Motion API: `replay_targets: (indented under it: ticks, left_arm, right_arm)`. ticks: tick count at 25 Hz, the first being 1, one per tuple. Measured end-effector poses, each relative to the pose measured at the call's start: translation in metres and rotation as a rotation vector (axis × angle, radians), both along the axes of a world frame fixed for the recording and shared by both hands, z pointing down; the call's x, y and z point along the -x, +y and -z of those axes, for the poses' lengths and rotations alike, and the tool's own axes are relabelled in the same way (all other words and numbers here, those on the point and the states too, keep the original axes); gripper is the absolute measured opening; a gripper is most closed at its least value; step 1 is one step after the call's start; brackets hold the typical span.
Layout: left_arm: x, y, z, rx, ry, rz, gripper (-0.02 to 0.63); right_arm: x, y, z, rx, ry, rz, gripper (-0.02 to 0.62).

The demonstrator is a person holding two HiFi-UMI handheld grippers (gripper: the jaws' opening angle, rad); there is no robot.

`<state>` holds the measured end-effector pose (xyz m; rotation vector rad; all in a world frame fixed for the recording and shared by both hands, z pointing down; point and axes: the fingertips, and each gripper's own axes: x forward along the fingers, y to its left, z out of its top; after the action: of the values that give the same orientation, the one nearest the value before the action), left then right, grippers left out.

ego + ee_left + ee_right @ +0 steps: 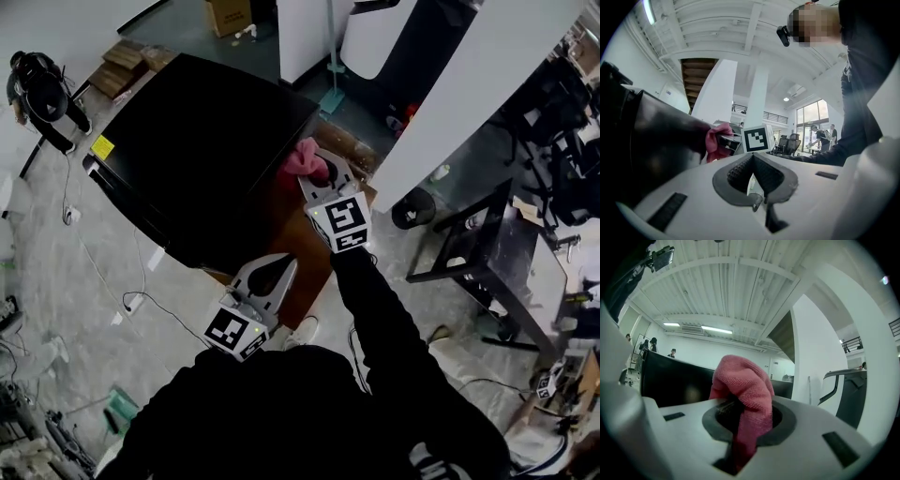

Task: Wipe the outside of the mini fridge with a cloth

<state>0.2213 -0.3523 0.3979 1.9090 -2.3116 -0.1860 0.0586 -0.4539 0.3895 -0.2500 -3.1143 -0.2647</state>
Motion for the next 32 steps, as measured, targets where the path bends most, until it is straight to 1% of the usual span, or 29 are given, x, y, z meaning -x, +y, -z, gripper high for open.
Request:
replay_targets:
  ticks: [3,5,9,14,21,25,32]
  left_arm:
    - [0.006,0.002,-0.007,0.008,-0.002,0.033,0.006]
    - [0.010,0.002,-0.013,0.015,-0.005,0.052,0.006]
    - [0.020,-0.002,-0.028,0.039,-0.008,0.070,0.006]
    - [0.030,-0.014,-0.054,0.035,-0.002,0.077,0.006]
    - [0.036,-0.035,-0.093,0.071,-0.004,0.072,0.006]
    - [0.039,-0.038,-0.116,0.095,0.014,0.073,0.006]
    - [0.035,-0.044,-0.136,0.134,0.031,0.080,0.006]
  right_arm:
    - [0.001,0.003,-0.005,-0.007,-0.028,-0.005,0.058]
    - [0.002,0.003,-0.013,0.002,-0.026,-0.003,0.058]
    - [0.007,-0.002,-0.045,0.023,0.016,-0.005,0.058]
    - [0.011,-0.009,-0.092,0.034,0.059,-0.012,0.058]
    - [0.015,-0.019,-0.164,0.037,0.161,-0.011,0.058]
    - [0.018,-0.021,-0.207,0.046,0.220,-0.014,0.058]
    - [0.018,-0.035,-0.269,0.069,0.320,-0.018,0.058]
